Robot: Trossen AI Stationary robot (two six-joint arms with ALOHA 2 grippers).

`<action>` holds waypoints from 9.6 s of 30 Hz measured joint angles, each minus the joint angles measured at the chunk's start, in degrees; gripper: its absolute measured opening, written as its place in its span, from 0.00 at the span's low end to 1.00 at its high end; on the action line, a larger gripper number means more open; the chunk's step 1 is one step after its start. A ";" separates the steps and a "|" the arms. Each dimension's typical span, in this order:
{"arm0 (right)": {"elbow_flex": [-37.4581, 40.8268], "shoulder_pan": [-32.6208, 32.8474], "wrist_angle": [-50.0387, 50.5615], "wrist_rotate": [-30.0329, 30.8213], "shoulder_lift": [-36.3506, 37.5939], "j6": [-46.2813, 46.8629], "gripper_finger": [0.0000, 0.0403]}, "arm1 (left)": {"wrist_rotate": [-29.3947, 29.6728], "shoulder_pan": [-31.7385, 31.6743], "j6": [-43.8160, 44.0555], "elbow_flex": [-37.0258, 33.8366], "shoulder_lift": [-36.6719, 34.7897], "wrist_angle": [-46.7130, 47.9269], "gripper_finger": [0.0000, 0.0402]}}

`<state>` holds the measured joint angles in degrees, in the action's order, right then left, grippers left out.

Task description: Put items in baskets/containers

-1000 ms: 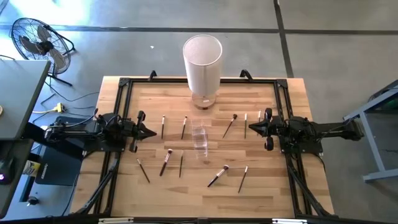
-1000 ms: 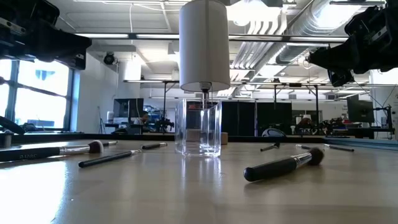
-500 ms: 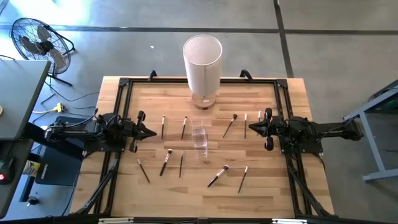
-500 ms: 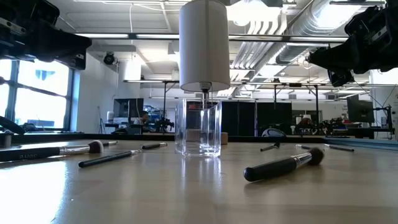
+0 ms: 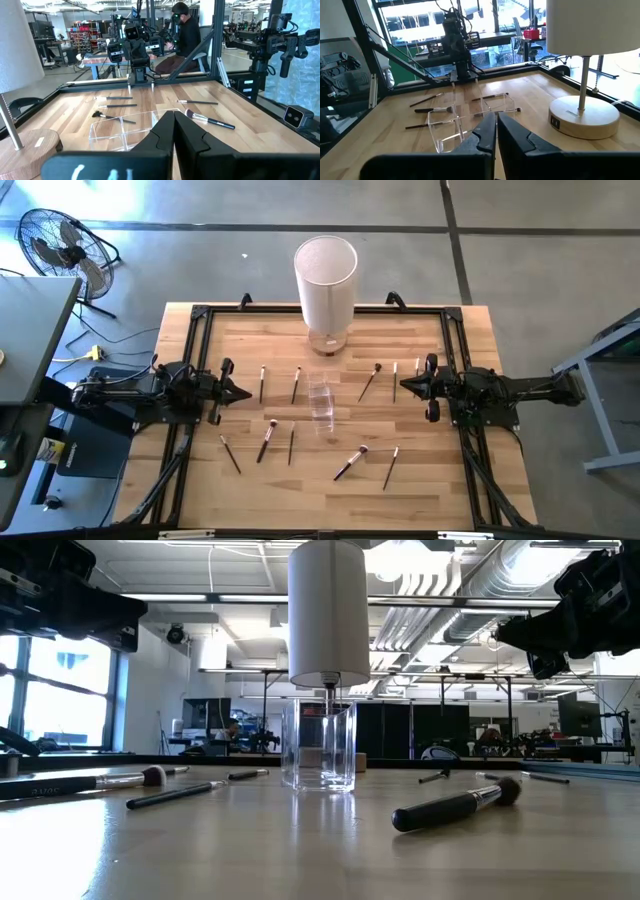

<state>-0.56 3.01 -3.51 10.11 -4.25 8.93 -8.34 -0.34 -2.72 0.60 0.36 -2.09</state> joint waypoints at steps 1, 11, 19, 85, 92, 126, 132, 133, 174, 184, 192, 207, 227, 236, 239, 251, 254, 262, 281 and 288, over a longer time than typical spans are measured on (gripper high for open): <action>0.00 0.01 0.00 0.00 -0.02 0.00 0.03 | 0.00 0.00 0.02 0.00 0.02 0.00 0.00; 0.00 0.00 0.00 0.00 -0.01 0.00 0.03 | 0.00 0.00 0.00 0.00 0.02 0.00 0.00; 0.02 0.00 0.00 0.00 0.00 0.00 0.03 | 0.01 -0.01 0.02 0.00 0.01 0.00 0.00; 0.00 0.01 -0.15 0.01 -0.01 0.00 0.03 | 16.10 -27.48 56.95 52.46 85.01 47.44 0.33; 0.00 0.01 -0.15 0.02 -0.02 0.00 0.03 | 13.59 -28.15 53.11 52.46 91.41 42.16 0.33; 0.00 -0.01 -0.13 0.02 -0.02 0.00 0.03 | 13.14 -21.21 62.44 52.39 89.70 44.68 0.00; 0.01 -0.01 -0.17 0.02 -0.01 0.00 0.03 | 23.18 -11.28 68.37 52.33 80.30 41.93 0.00; 0.00 0.01 -0.15 0.02 -0.01 0.00 0.03 | 26.15 -9.12 68.68 52.33 78.87 40.18 0.00; 0.00 -0.01 -0.15 0.02 -0.24 0.00 0.03 | 25.37 -4.20 13.48 36.96 84.38 -41.31 0.00; 0.01 0.01 -0.15 0.02 -0.24 0.00 0.03 | 26.71 -4.17 12.00 36.98 86.27 -41.13 0.03; 0.00 0.01 -0.15 0.02 -0.24 -0.01 0.03 | 25.48 -4.17 5.92 38.23 86.27 -39.21 0.15; 0.02 0.01 -0.15 0.02 -0.24 0.00 0.03 | 25.36 -4.11 5.30 60.16 83.01 1.12 0.30; 0.00 -0.01 -0.17 0.02 -0.24 0.00 0.03 | 35.09 17.28 59.28 78.45 83.38 49.39 0.23; 0.00 0.01 -0.32 -0.06 -0.24 0.26 0.03 | 30.76 31.75 80.05 68.15 83.57 47.42 0.02; 0.00 0.00 -1.28 -1.05 -0.37 7.17 0.03 | 25.56 33.17 79.97 65.29 83.52 46.19 0.01; -15.73 7.42 -1.28 11.59 -21.42 16.76 0.00 | 8.03 22.12 57.71 39.33 78.65 21.95 0.00; -26.23 10.06 7.14 18.29 -33.72 20.71 0.00 | 5.54 17.22 48.79 36.32 75.36 20.76 0.00; -56.93 15.17 47.03 25.09 -66.83 53.81 0.00 | 4.10 4.21 23.13 34.84 63.21 26.97 0.00; -75.72 28.89 73.55 -12.31 -100.54 112.67 0.09 | 1.18 -6.42 7.01 34.82 39.02 40.43 0.00; -67.07 26.96 67.36 -13.54 -99.91 113.68 0.24 | 1.19 -6.42 7.45 34.82 39.19 40.40 0.00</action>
<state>-67.63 29.98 63.85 -3.43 -104.16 122.61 -7.15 -6.76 4.73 35.42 39.55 38.31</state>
